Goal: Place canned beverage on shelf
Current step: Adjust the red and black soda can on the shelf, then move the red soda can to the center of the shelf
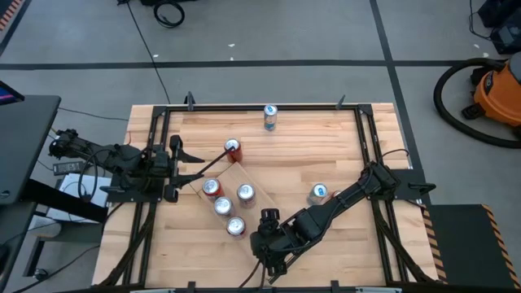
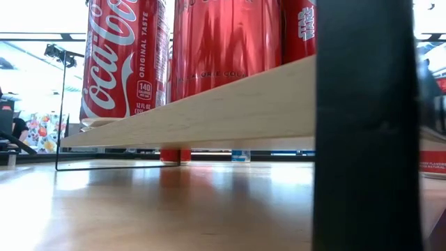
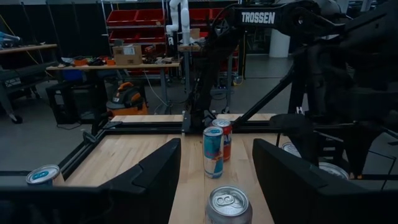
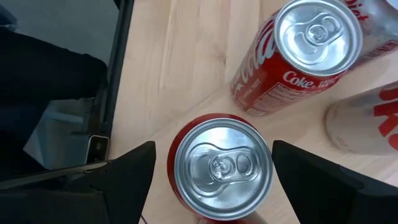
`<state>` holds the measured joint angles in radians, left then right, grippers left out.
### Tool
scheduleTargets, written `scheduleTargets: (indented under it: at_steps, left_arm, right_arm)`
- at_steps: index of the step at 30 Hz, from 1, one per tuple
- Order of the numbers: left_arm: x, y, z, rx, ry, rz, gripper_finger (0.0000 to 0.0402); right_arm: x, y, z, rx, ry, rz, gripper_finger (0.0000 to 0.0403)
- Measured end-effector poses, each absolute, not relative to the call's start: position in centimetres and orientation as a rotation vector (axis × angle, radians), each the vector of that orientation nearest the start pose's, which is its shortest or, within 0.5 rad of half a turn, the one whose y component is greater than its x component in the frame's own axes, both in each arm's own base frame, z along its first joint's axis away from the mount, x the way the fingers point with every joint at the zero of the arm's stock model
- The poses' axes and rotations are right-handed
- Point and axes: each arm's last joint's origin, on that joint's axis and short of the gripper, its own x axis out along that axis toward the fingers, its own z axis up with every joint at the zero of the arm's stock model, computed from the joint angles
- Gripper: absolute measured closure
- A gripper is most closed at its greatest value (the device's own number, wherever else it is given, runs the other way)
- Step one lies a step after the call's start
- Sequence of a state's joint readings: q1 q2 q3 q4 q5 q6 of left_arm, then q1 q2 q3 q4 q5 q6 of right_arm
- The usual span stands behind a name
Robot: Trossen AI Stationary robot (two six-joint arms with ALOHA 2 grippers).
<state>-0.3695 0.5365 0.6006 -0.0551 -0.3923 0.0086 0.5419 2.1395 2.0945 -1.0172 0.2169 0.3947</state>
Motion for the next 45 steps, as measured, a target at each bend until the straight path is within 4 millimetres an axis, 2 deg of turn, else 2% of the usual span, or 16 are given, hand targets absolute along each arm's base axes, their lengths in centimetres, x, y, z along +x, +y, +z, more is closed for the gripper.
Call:
scheduleTargets:
  at_steps: [14, 24, 29, 32, 37, 45]
  left_arm:
    - [12.4, -3.6, 31.5, 0.006, -0.008, 0.023, 0.0191]
    - [12.4, -3.6, 31.5, 0.000, -0.008, 0.023, 0.0191]
    - [12.4, -3.6, 31.5, 0.007, -0.007, 0.023, 0.0191]
    - [12.4, -3.6, 31.5, 0.011, -0.007, 0.023, 0.0191]
    - [12.4, -3.6, 31.5, 0.011, -0.007, 0.022, 0.0191]
    - [12.4, -3.6, 31.5, 0.011, -0.006, 0.022, 0.0191]
  right_arm:
    - [39.6, 23.3, 29.3, 0.003, 1.008, 0.141, 0.0076]
    - [39.4, 22.1, 30.0, -0.005, 1.016, 0.075, 0.0076]
    - [38.0, 21.1, 31.4, -0.010, 1.054, 0.035, 0.0076]
    - [37.6, 20.9, 32.0, -0.070, 1.034, 0.028, 0.0076]
    - [36.3, 21.3, 31.8, -0.229, 1.093, 0.039, 0.0076]
    - [35.4, 21.9, 31.8, -0.210, 1.133, 0.047, 0.0076]
